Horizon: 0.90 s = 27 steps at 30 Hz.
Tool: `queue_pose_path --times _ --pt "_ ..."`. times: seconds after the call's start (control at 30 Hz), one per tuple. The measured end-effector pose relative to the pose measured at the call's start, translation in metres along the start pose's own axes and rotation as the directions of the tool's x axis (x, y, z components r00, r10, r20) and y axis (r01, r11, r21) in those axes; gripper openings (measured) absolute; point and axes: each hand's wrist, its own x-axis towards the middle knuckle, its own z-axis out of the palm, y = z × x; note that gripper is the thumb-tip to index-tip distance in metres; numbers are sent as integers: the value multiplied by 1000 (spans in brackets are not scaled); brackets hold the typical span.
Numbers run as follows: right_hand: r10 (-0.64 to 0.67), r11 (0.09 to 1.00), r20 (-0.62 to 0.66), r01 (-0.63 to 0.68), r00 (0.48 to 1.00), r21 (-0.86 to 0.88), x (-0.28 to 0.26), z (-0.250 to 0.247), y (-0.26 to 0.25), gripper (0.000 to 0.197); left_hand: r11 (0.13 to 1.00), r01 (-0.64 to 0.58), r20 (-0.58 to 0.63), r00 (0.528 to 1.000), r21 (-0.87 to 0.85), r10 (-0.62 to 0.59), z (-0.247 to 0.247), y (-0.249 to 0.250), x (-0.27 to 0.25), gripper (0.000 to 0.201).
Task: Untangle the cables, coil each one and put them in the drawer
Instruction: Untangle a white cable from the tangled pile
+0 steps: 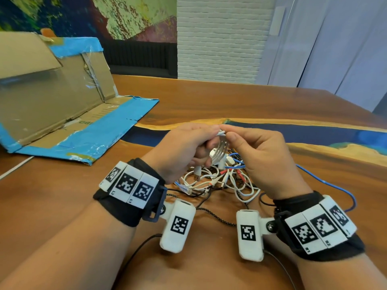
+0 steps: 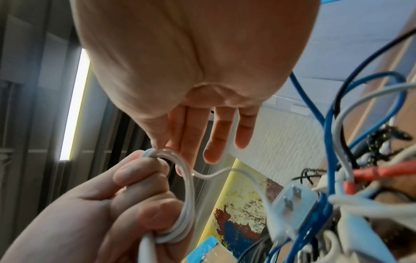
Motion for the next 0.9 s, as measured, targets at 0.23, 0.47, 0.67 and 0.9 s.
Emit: queue_pose_path --times 0.23,0.47,0.67,0.9 --pt "102 987 94 -112 990 115 -1 4 2 21 995 -53 -20 998 83 54 1 1 -1 46" --pt "211 843 130 -247 969 477 1 12 2 22 989 -97 -90 990 115 108 -4 -5 5 35" --pt "212 784 234 -309 949 539 -2 14 -3 38 988 -92 -54 994 123 99 -3 -10 6 33" --pt "227 967 -87 -213 970 140 2 3 8 25 966 -66 -63 995 250 84 -1 -7 4 27"
